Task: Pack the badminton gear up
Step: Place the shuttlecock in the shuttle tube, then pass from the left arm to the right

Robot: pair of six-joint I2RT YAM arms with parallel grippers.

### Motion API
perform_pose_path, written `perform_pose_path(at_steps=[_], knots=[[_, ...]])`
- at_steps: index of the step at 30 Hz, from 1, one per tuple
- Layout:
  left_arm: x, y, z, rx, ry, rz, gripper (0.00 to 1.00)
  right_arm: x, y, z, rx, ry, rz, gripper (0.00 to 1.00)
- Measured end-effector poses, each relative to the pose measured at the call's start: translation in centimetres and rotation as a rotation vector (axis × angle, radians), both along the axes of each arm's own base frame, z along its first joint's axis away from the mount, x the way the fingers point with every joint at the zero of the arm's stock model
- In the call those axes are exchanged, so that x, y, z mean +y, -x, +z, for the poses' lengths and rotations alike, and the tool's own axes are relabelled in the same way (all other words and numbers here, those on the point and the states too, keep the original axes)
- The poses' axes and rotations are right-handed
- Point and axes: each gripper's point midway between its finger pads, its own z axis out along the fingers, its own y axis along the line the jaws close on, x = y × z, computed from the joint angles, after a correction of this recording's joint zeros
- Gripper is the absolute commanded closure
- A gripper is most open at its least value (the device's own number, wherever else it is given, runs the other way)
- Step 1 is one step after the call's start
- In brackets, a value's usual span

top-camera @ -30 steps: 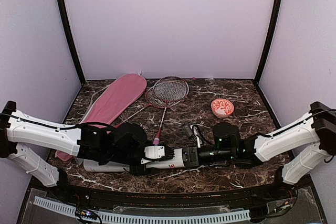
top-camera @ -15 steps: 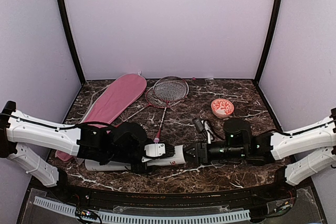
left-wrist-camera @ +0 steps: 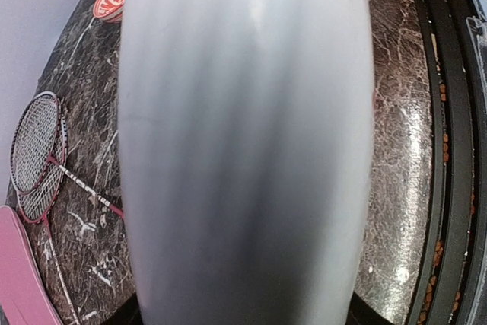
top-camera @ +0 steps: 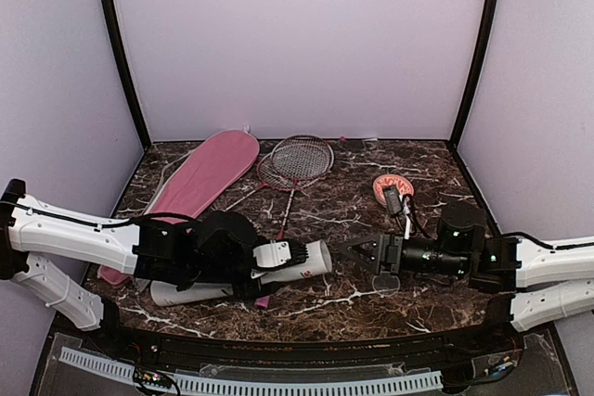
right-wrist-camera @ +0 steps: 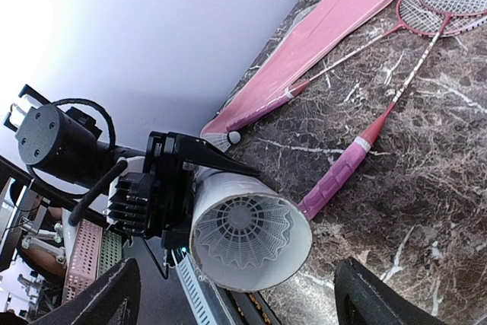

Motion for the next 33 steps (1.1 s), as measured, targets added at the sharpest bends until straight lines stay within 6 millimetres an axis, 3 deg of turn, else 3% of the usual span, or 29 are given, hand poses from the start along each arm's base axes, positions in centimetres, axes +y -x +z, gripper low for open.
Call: perform_pose_path(at_steps=[6,13,23,27,33], knots=[[0.2,-1.5,1.6,-0.042,0.037,0.097,0.39,-0.6,-0.4,1.1,-0.028,-0.025,-0.031,0.06],[-0.4,-3.2,6.6,-0.079,0.209,0.219,0.39,-0.3,-0.9,1.9,-0.069,-0.035,-0.037,0.07],[-0.3,-3.6,10.2,-0.041,0.393,0.311,0.39,5.1,-0.7,4.3,-0.174,-0.06,0.007,0.04],[0.1,-3.5,11.9,-0.029,0.471,0.324,0.38,6.9,-1.0,4.4,-0.198,-0.061,-0.02,0.04],[-0.1,-3.2,12.4,0.004,0.516,0.326,0.38,9.2,-1.8,5.9,-0.228,-0.083,-0.058,0.03]])
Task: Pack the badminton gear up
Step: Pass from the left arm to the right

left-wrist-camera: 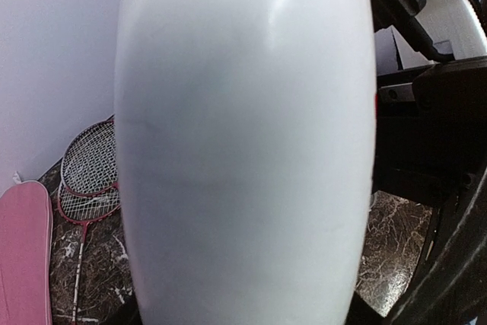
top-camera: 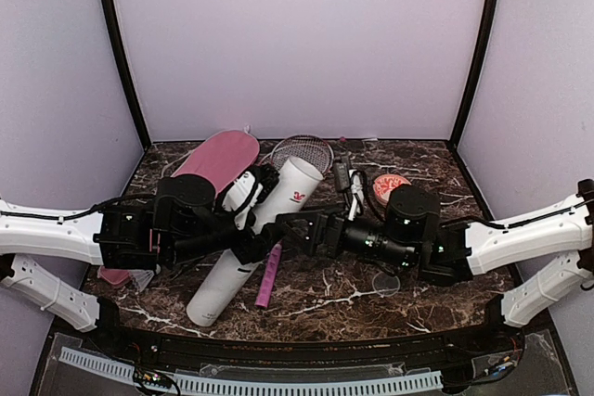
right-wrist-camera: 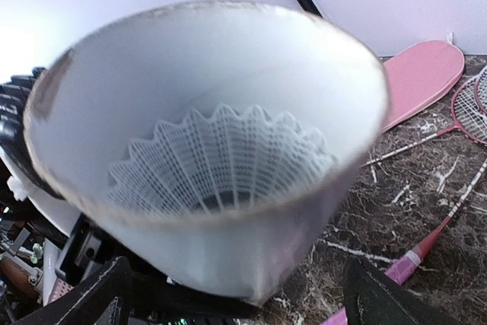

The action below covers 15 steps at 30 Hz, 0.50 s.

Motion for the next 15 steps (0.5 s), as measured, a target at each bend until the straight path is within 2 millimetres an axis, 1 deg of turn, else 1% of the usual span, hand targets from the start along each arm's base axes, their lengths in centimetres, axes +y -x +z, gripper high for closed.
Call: perform_pose_path(at_steps=[5,10,15], knots=[[0.0,0.2,-0.4,0.02,0.011,-0.002,0.37,1.4,-0.3,1.6,-0.016,-0.038,-0.009,0.03],[-0.1,0.4,-0.7,0.034,0.026,-0.01,0.37,2.5,-1.0,1.9,-0.006,-0.05,-0.026,0.05],[-0.2,0.5,-0.6,0.037,0.043,-0.016,0.37,3.5,-1.6,2.5,0.001,-0.043,-0.046,0.09]])
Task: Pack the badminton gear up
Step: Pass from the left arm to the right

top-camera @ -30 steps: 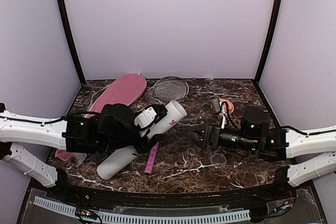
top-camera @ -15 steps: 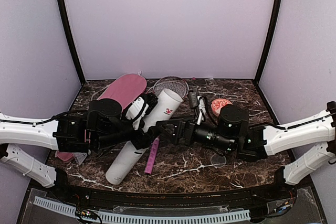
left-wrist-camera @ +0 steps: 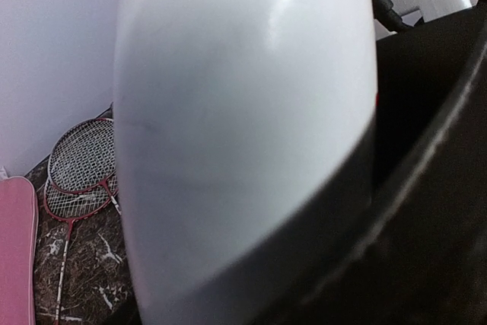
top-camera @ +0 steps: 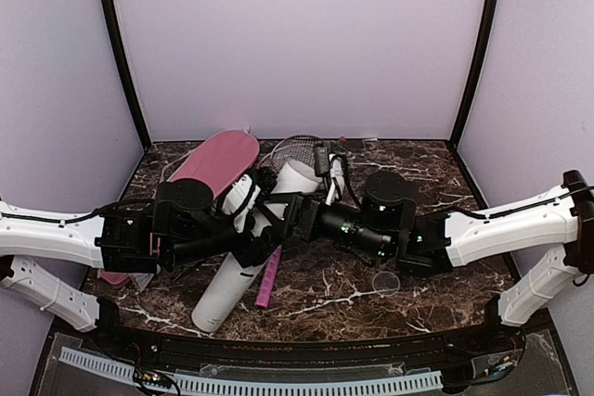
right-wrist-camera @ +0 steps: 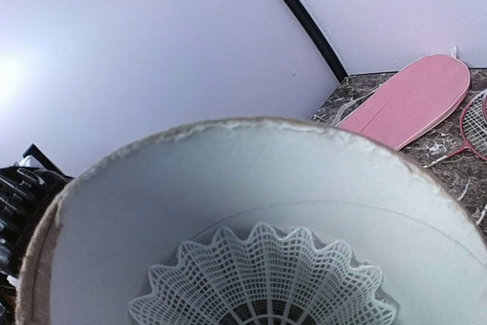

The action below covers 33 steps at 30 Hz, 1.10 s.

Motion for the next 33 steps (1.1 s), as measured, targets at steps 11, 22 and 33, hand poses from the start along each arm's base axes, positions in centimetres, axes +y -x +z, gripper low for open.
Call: perform_pose_path(at_steps=[11,22,33], knots=[[-0.2,0.2,0.0,0.008,0.03,-0.012,0.37,0.2,-0.8,-0.7,0.01,0.038,-0.045,0.21],[-0.2,0.2,0.0,0.02,0.043,-0.007,0.31,0.3,-1.1,-0.6,-0.003,0.038,-0.068,0.48],[-0.5,0.7,0.2,0.048,0.049,-0.036,0.1,-0.3,-1.4,0.1,-0.048,0.058,-0.091,0.53]])
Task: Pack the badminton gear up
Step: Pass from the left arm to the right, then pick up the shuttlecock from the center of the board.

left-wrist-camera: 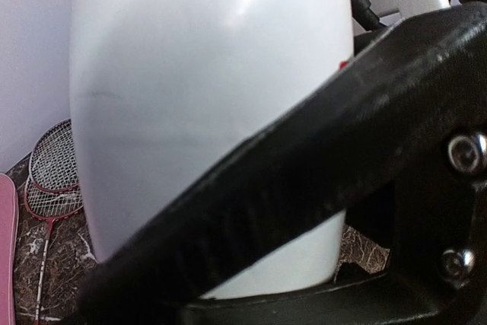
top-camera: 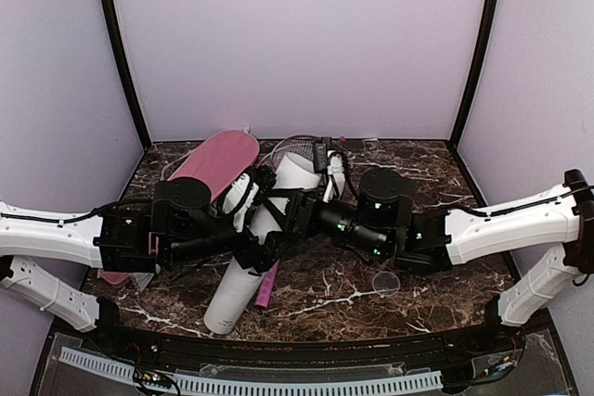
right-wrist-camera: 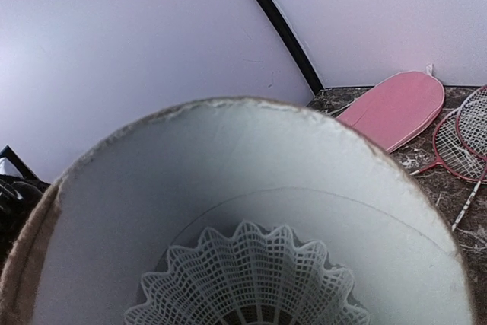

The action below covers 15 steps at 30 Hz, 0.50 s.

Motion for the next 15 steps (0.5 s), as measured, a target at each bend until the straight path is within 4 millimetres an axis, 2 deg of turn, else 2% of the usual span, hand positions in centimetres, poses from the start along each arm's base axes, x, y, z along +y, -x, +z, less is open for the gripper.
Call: perform_pose_path(at_steps=[7,12,15], knots=[[-0.5,0.9,2.5,0.02,0.025,-0.057,0.07,-1.9,-0.2,2.1,-0.09,0.085,-0.036,0.54],[0.1,1.2,4.7,0.039,0.063,-0.071,0.06,-4.8,-1.5,3.7,-0.135,0.139,-0.095,0.56],[0.8,0.5,5.1,0.06,0.079,-0.063,0.07,-6.8,-2.5,4.2,-0.152,0.178,-0.137,0.56]])
